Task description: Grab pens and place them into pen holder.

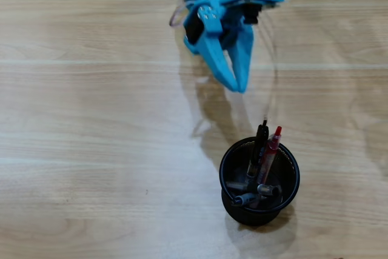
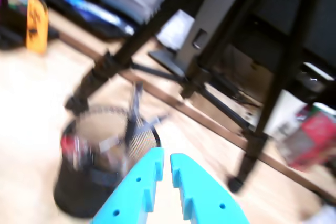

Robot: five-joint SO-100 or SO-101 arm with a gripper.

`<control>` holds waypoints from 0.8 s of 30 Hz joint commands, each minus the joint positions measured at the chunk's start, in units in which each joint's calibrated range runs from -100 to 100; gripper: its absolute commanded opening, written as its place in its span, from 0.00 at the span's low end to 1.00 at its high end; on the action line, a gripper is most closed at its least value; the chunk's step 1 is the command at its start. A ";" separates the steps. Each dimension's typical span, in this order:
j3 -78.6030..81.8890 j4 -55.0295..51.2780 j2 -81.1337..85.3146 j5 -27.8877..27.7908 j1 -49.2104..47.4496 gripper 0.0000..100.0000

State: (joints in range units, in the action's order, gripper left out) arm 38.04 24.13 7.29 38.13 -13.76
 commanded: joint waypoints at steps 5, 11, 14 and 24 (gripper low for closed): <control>38.44 -0.16 35.84 -5.59 5.00 0.02; 60.79 -0.16 53.48 -8.08 8.81 0.02; 60.43 -9.54 59.53 -12.86 9.17 0.02; 59.62 -47.77 76.07 -27.79 9.45 0.02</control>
State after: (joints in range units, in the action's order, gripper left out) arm 97.51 -12.11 77.52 15.38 -5.19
